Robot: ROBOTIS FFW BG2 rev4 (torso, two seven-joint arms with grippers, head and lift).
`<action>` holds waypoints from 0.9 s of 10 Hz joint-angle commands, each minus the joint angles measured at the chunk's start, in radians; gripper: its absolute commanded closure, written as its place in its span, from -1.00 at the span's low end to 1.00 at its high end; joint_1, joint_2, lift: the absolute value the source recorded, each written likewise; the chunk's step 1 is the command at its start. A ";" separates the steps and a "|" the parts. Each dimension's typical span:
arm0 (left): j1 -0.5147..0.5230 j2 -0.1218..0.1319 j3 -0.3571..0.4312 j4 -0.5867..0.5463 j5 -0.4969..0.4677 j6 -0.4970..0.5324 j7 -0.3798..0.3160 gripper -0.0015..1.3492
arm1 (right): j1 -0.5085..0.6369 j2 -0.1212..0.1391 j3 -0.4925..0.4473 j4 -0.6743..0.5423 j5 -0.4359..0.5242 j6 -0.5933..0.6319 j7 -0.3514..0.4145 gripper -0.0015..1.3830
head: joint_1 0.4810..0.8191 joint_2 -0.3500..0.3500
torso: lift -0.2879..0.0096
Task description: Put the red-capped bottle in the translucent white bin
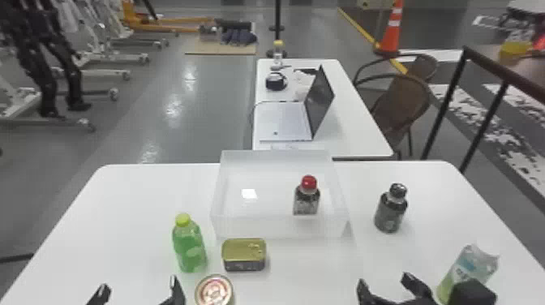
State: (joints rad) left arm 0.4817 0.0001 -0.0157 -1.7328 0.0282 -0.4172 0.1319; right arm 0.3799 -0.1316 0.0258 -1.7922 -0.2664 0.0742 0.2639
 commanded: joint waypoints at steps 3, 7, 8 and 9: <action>0.011 0.012 -0.009 -0.013 0.001 0.014 0.000 -0.97 | 0.008 0.006 -0.001 -0.016 0.030 0.003 0.000 -0.73 | -0.60 0.00 | 0.26; 0.009 0.015 -0.010 -0.013 0.001 0.020 0.000 -0.97 | 0.007 0.009 -0.001 -0.029 0.067 0.027 -0.003 -0.73 | -0.60 0.00 | 0.26; 0.008 0.017 -0.010 -0.013 -0.001 0.025 0.000 -0.97 | 0.007 0.010 -0.001 -0.039 0.087 0.039 -0.009 -0.73 | -0.60 0.00 | 0.26; 0.006 0.018 -0.012 -0.013 -0.002 0.028 0.000 -0.97 | 0.008 0.014 -0.001 -0.046 0.096 0.042 -0.020 -0.73 | -0.60 0.00 | 0.26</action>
State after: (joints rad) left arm 0.4883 0.0177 -0.0270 -1.7457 0.0274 -0.3921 0.1319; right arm 0.3873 -0.1199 0.0245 -1.8343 -0.1769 0.1143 0.2448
